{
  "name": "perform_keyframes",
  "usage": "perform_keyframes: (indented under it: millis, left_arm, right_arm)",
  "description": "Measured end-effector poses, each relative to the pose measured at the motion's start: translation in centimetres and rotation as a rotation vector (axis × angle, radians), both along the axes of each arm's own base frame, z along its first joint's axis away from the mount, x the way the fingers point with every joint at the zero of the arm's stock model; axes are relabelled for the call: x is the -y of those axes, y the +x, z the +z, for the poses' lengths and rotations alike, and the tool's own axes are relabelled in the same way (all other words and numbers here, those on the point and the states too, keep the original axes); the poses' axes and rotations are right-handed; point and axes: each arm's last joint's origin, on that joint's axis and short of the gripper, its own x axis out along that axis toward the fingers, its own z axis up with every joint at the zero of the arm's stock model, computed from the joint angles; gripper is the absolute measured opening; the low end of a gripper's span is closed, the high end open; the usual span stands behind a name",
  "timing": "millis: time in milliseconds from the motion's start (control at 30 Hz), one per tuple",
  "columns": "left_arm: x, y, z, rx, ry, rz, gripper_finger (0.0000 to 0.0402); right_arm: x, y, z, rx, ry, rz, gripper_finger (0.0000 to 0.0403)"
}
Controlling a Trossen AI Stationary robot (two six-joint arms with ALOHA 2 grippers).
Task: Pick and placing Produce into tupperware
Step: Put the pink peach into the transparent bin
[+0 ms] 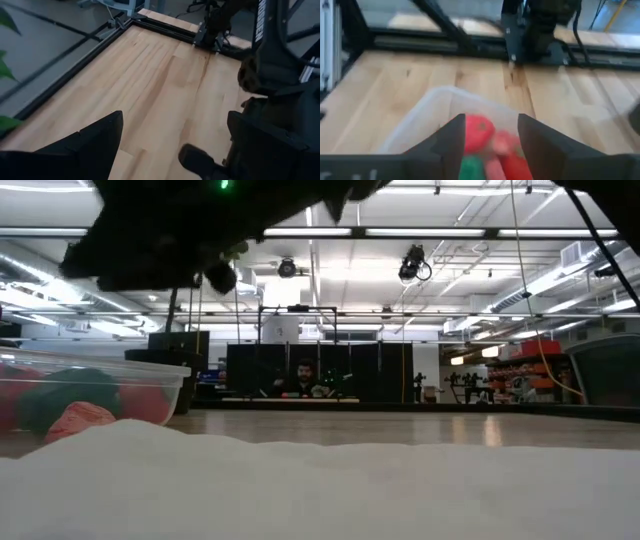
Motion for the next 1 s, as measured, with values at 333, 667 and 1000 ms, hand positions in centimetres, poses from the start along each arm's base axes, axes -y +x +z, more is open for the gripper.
perform_keyframes:
  millis: [333, 667, 1000]
  left_arm:
    - [1.9, 1.4, -1.0, -0.036, -0.055, -0.041, 0.0364]
    - [11.1, 6.8, -6.2, -0.168, 0.002, -0.284, 0.0364]
    - [15.9, 9.2, -12.3, -0.312, 0.037, -0.317, 0.0364]
  right_arm:
    - [0.8, -8.2, 9.0, -0.407, -0.08, -0.088, 0.0188]
    - [0.1, -18.6, 17.4, -0.445, -0.162, -0.395, 0.019]
    - [-3.5, -24.4, 20.8, -0.25, -0.188, -0.456, 0.0189]
